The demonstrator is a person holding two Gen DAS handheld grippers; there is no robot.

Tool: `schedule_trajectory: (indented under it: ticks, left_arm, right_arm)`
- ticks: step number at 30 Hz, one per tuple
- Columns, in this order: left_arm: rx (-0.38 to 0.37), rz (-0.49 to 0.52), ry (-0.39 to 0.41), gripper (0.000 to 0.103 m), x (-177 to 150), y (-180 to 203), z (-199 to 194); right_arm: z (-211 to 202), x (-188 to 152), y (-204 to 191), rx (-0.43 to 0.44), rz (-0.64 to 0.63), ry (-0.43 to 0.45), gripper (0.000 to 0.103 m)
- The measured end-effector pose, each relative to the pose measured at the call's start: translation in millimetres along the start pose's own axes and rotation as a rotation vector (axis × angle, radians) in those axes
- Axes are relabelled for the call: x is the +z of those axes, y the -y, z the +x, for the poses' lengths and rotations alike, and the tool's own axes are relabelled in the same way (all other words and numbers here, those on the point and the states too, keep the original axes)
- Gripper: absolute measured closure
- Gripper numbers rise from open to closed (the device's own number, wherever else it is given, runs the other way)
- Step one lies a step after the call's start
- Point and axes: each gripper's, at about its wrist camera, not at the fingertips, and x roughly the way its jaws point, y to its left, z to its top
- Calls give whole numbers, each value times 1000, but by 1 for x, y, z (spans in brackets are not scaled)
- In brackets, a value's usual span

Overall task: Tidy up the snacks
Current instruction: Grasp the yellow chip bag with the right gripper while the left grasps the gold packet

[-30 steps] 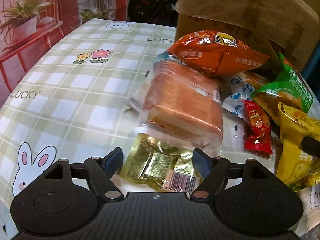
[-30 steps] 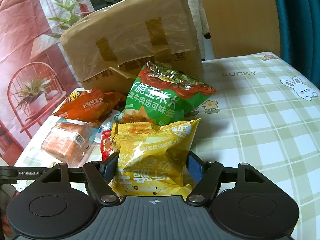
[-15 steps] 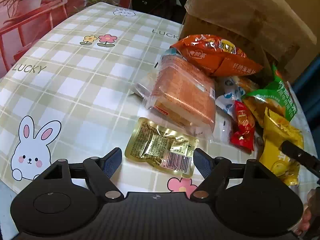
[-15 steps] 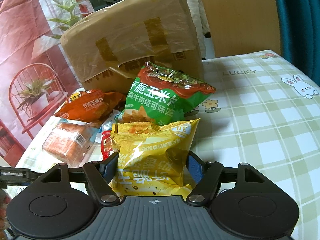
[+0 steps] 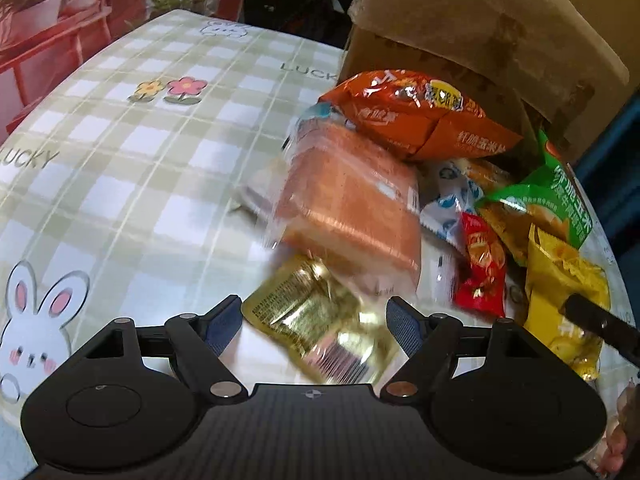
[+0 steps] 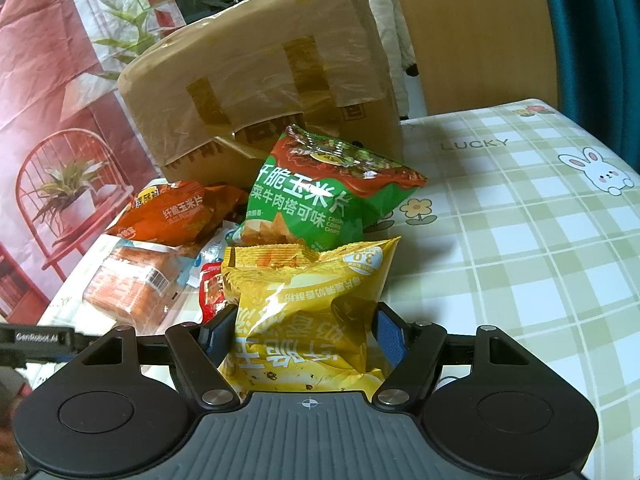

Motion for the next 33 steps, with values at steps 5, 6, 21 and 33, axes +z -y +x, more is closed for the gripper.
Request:
schedule_trajectory:
  ticks: [5,6,21,33]
  left_arm:
    - [-4,70,34,22,5,7,10]
    - [-6,80,38,21,5,9,10]
    - [119,52,-29,21,-6,24,-6]
    - [100,259,16,21,-17,44,17]
  right_arm:
    - [0,0,0,-1,1,0,35]
    - [0,0,0,0,0,0,35]
    - [-1,-1,0,3,7,2,35]
    - [-2,-1,3,7,20,5,35]
